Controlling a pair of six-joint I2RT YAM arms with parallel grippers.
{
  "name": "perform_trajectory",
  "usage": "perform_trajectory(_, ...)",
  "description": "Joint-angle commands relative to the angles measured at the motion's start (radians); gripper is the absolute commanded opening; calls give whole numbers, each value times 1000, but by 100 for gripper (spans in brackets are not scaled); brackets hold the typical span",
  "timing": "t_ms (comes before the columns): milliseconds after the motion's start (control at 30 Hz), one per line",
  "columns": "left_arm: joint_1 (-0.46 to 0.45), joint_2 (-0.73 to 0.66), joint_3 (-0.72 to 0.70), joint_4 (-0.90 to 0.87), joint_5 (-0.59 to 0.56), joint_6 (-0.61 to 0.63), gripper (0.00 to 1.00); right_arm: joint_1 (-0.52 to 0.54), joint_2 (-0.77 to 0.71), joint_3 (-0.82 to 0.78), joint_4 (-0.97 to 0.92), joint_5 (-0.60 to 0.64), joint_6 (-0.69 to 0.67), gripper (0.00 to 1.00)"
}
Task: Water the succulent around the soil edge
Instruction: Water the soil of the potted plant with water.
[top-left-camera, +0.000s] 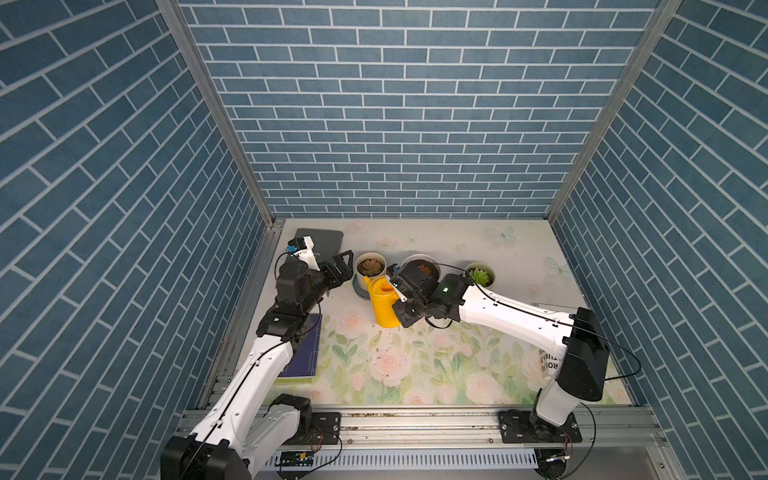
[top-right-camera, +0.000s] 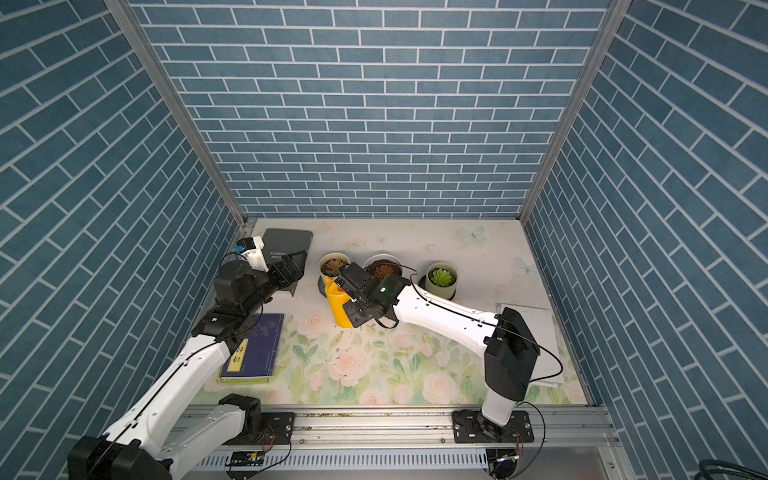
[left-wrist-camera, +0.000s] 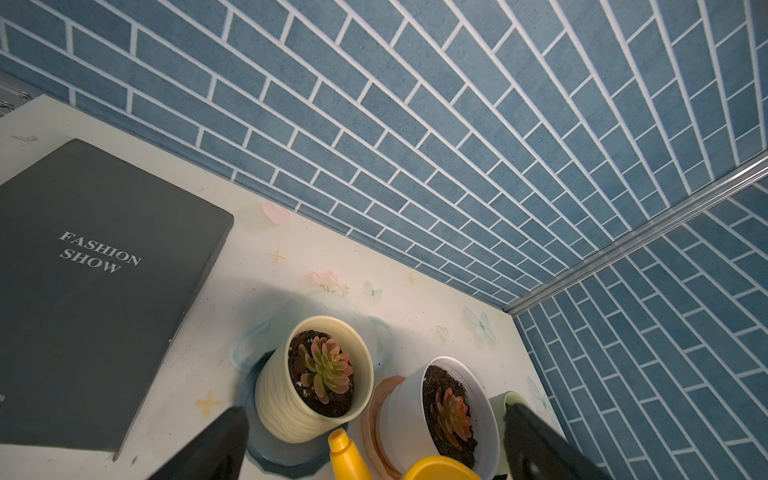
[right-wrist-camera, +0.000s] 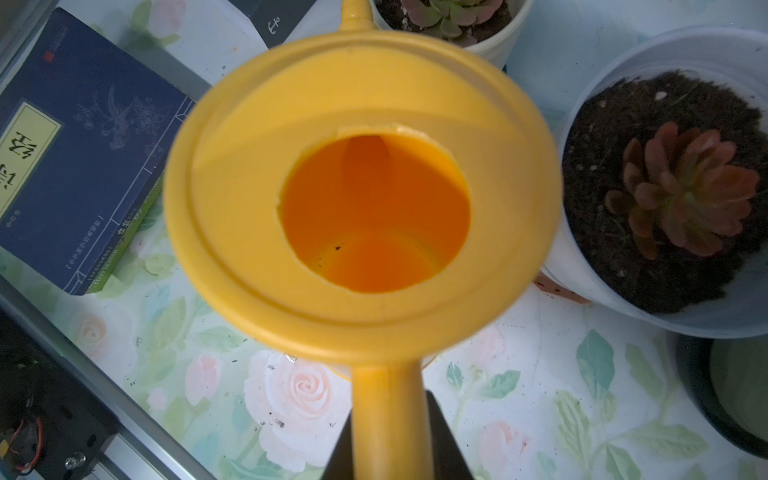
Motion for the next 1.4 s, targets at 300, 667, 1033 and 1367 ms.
perform_trajectory(300,-5,-8,8,8,1,11,100,-6,-81,-66,-31,82,79,0)
perform_trajectory(667,-5,-6,4,12,4,7,100,-9,-125,-93,-38,125,104,0)
perform_trajectory(1033,-5,-5,1,15,4,7,100,-13,-127,-107,-13,96,88,0)
perform_trajectory(1367,-5,-4,0,15,0,7,100,28,-106,-88,59,27,25,0)
